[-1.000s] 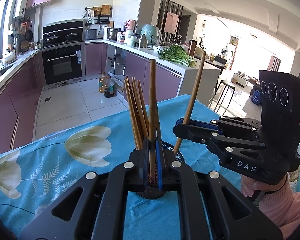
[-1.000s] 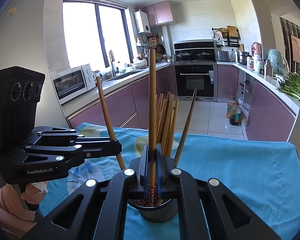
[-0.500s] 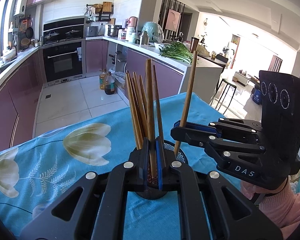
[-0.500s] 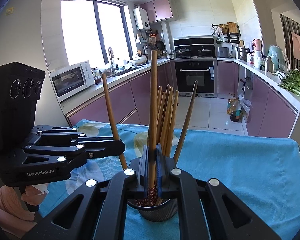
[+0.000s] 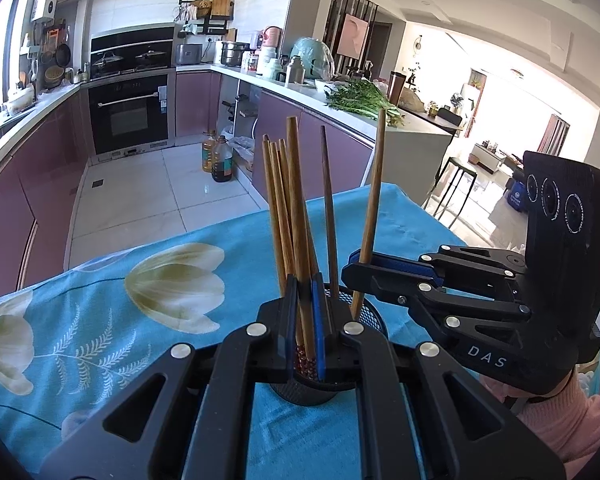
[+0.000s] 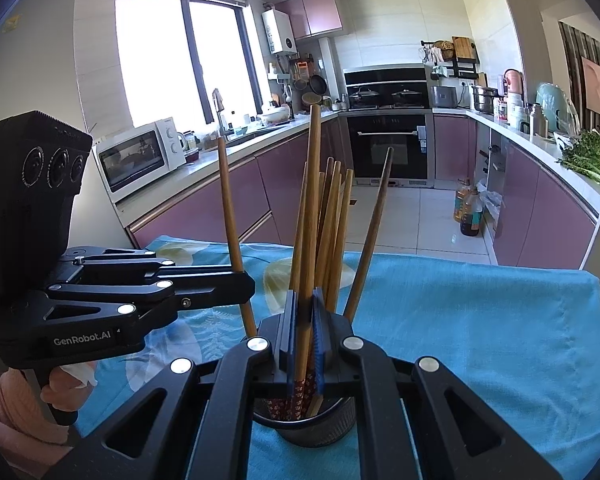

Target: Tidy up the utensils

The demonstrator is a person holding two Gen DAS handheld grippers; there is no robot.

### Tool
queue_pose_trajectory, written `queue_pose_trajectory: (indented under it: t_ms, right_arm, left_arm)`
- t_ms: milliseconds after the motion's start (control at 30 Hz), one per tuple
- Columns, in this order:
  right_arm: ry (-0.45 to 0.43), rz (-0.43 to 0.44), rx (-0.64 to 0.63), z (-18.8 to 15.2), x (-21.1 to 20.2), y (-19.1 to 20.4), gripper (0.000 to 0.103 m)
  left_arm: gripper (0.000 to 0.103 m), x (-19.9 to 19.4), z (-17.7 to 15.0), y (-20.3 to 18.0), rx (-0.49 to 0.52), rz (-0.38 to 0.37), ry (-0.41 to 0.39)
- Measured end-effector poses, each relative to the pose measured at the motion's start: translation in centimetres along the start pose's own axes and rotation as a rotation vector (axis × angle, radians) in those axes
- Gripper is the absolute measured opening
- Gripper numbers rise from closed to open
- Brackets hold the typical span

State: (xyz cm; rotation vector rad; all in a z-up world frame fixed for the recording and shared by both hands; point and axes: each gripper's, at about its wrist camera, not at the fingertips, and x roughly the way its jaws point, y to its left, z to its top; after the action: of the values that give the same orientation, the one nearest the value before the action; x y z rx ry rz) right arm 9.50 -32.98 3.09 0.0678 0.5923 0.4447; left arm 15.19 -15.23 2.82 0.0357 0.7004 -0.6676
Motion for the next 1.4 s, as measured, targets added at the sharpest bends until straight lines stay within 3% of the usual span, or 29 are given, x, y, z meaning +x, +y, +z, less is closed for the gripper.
queue_pose_trajectory:
  t_ms: [1033,1267,1400]
  right_arm:
    - [0.02,0.001,0.045,0.4,1.9,-0.9,0.007]
    - [0.022,-0.003,0.054,0.1,1.7,-1.2,0.009]
    - [0.017,-0.003,0.054,-0.2,1.4,-0.9,0.017]
  left_arm:
    - [0.01,3.5,0.2,2.5,-0.05,0.03,0.04]
    - [0.027,3.2,-0.7,2.2,-0.038,0.036,0.017]
    - [0.03,2.4,-1.2,2.0,-0.03,0.047,-0.013]
